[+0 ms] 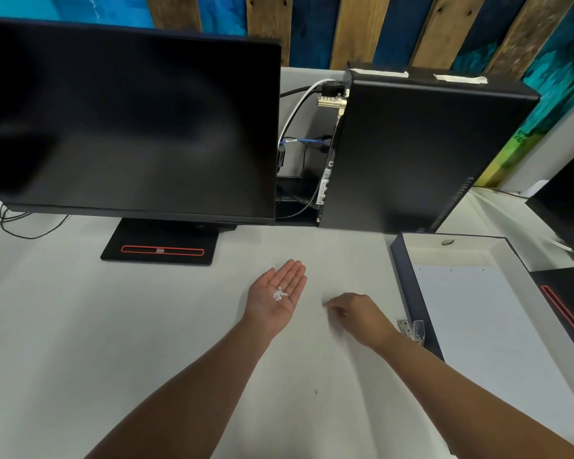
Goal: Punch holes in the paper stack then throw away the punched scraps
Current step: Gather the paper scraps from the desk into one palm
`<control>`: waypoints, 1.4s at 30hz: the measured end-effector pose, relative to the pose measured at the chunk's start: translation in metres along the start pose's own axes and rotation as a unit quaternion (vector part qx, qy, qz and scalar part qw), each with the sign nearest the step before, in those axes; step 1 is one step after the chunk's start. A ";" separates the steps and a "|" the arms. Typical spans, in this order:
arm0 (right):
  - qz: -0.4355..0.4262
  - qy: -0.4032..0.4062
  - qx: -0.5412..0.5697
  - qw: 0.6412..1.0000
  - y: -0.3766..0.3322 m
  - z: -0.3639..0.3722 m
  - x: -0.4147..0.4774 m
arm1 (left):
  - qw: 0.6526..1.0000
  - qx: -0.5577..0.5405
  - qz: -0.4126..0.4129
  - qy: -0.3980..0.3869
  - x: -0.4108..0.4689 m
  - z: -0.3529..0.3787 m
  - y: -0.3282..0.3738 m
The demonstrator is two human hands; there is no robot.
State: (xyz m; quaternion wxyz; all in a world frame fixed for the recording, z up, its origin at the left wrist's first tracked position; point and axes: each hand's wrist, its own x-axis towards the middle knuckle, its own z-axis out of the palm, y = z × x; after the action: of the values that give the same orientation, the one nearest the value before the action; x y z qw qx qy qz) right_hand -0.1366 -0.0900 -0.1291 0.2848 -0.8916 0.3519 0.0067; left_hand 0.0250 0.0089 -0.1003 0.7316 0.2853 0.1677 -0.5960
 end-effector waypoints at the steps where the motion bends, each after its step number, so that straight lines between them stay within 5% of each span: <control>1: 0.023 0.007 -0.005 1.000 0.002 -0.001 0.001 | 1.000 0.000 0.000 0.000 0.000 0.000 0.000; 6: 0.082 0.026 -0.026 0.996 0.003 0.006 -0.003 | 1.000 -0.003 0.000 0.001 -0.002 -0.001 -0.002; 15: 0.013 0.066 0.016 0.998 -0.016 0.028 -0.008 | 1.000 -0.003 -0.001 0.000 -0.002 0.002 -0.006; 34: -0.032 0.063 -0.072 0.995 -0.023 0.038 -0.003 | 1.000 -0.009 0.004 0.003 -0.003 0.003 -0.004; 42: 0.092 0.021 0.226 0.970 -0.035 -0.015 0.015 | 1.000 -0.005 0.004 0.006 -0.005 0.000 -0.004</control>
State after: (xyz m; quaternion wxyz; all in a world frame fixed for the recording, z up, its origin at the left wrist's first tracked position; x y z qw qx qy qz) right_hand -0.1060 -0.0864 -0.1021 0.4699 -0.7679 0.4304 -0.0655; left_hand 0.0204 0.0125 -0.0984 0.7343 0.2863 0.1739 -0.5905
